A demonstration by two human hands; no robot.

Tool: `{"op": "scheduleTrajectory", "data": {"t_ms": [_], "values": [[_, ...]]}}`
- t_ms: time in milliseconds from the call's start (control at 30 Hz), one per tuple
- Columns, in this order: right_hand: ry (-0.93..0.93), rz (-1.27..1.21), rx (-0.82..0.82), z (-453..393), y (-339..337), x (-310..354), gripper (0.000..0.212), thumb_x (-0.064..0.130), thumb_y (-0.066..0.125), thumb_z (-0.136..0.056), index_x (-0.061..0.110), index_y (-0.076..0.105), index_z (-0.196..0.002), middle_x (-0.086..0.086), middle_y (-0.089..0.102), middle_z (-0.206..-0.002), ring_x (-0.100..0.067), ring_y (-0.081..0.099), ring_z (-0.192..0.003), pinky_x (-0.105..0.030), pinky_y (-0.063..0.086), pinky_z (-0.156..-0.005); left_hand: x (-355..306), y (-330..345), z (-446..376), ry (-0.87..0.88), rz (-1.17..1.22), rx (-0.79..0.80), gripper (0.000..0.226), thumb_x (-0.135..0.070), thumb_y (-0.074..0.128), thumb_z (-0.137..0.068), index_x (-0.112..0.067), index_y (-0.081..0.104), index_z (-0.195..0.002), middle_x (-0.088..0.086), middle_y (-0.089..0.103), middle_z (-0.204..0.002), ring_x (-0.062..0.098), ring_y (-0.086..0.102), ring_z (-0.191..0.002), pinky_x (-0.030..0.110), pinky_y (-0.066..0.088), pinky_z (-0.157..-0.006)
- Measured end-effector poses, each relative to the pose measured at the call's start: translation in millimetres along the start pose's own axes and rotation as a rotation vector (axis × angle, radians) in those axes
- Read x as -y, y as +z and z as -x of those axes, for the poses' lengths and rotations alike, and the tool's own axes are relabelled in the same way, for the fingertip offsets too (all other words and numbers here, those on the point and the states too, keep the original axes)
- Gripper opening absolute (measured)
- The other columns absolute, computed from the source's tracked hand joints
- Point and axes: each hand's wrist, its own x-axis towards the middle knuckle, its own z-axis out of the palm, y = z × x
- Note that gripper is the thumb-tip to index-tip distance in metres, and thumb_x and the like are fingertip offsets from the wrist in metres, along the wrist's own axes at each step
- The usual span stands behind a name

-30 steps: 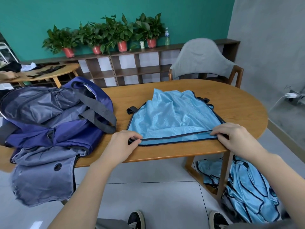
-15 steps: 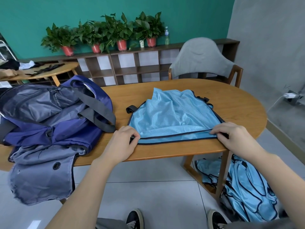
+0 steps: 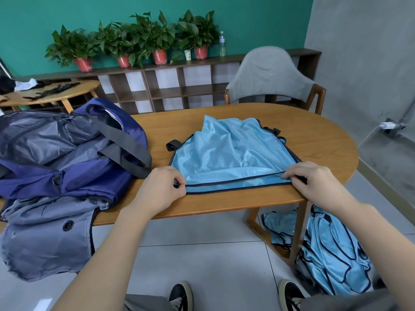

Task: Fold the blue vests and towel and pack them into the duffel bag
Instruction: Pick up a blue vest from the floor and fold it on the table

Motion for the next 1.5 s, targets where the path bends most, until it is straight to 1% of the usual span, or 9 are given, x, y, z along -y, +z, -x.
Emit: {"op": "scheduleTrajectory", "data": {"t_ms": [167,400,567,667,833,1000,1233,1333,1500], "values": [[0.002,-0.005,-0.011,-1.5,-1.2,0.1,0.026,0.001,0.066,-0.092,0.021,0.077,-0.104,0.015,0.065,-0.107,-0.009,0.059,-0.109,-0.031,0.043,-0.105,0.8,-0.3,5.9,0.041,0.111,-0.219,0.013,-0.011,0.074,-0.079,-0.023,0.068,-0.083,-0.014,0.064,-0.099,0.008,0.057,-0.099,0.03,0.048,-0.092],[-0.086,0.041,-0.13,3.1,-7.3,0.3,0.033,-0.015,0.067,-0.083,0.014,0.079,-0.091,0.001,0.07,-0.107,-0.019,0.06,-0.104,-0.04,0.048,-0.098,4.3,4.1,21.2,0.043,0.146,-0.028,0.016,-0.016,0.068,-0.09,-0.031,0.065,-0.092,-0.013,0.063,-0.087,-0.001,0.058,-0.086,0.013,0.043,-0.068],[-0.137,0.081,-0.016,10.6,-5.6,-11.6,0.044,-0.015,0.062,-0.084,0.02,0.079,-0.104,0.009,0.07,-0.117,-0.012,0.052,-0.105,-0.042,0.044,-0.099,14.9,8.3,27.9,0.187,0.122,-0.08,0.027,-0.003,0.067,-0.09,-0.028,0.076,-0.089,-0.026,0.065,-0.093,0.004,0.062,-0.094,0.023,0.049,-0.086],[-0.082,0.052,0.061,18.2,-9.0,-8.3,0.037,0.009,0.056,-0.094,0.025,0.071,-0.123,0.013,0.065,-0.13,-0.006,0.044,-0.11,-0.038,0.034,-0.099,20.3,11.4,30.9,0.222,0.094,-0.088,0.034,0.001,0.065,-0.092,-0.028,0.079,-0.103,-0.036,0.058,-0.106,0.002,0.059,-0.1,0.014,0.043,-0.095],[-0.043,0.161,0.115,27.8,-4.6,-1.2,0.065,0.076,0.038,-0.091,0.033,0.065,-0.131,0.02,0.053,-0.138,-0.006,0.039,-0.124,-0.034,0.027,-0.1,19.0,15.8,39.2,0.194,0.015,-0.059,0.038,-0.051,0.055,-0.096,-0.032,0.071,-0.125,-0.024,0.063,-0.125,0.003,0.053,-0.108,0.041,0.048,-0.096],[-0.154,0.154,-0.093,40.2,5.0,4.5,0.06,0.07,0.054,-0.081,0.021,0.08,-0.103,0.009,0.07,-0.111,-0.009,0.053,-0.104,-0.028,0.03,-0.093,17.1,20.6,58.6,0.116,0.003,-0.083,0.071,-0.088,0.055,-0.07,-0.038,0.074,-0.116,-0.032,0.061,-0.121,-0.002,0.049,-0.114,0.016,0.028,-0.101],[-0.174,0.094,-0.219,55.8,-5.9,21.8,0.028,0.045,0.065,-0.093,0.02,0.076,-0.089,0.011,0.07,-0.093,-0.009,0.06,-0.091,-0.017,0.034,-0.092,-11.9,25.3,86.6,0.135,0.161,-0.359,0.006,-0.031,0.084,-0.076,-0.031,0.08,-0.08,-0.044,0.056,-0.084,-0.02,0.051,-0.094,0.024,0.039,-0.084],[-0.143,0.131,-0.246,53.1,-23.2,32.3,0.013,0.018,0.085,-0.077,0.016,0.077,-0.088,0.005,0.072,-0.091,-0.02,0.066,-0.086,-0.032,0.047,-0.085,-16.1,15.4,82.1,0.082,0.149,-0.365,0.025,-0.003,0.083,-0.078,-0.026,0.076,-0.083,-0.035,0.058,-0.085,-0.017,0.053,-0.091,0.023,0.043,-0.086],[-0.104,0.255,-0.221,33.5,-60.2,41.8,0.015,0.002,0.085,-0.075,0.011,0.076,-0.083,0.0,0.072,-0.089,-0.025,0.068,-0.083,-0.041,0.056,-0.076,-23.4,-27.8,60.7,0.161,0.084,-0.438,0.02,0.002,0.071,-0.088,-0.016,0.078,-0.095,-0.007,0.067,-0.094,0.008,0.063,-0.087,0.022,0.049,-0.087]]}}
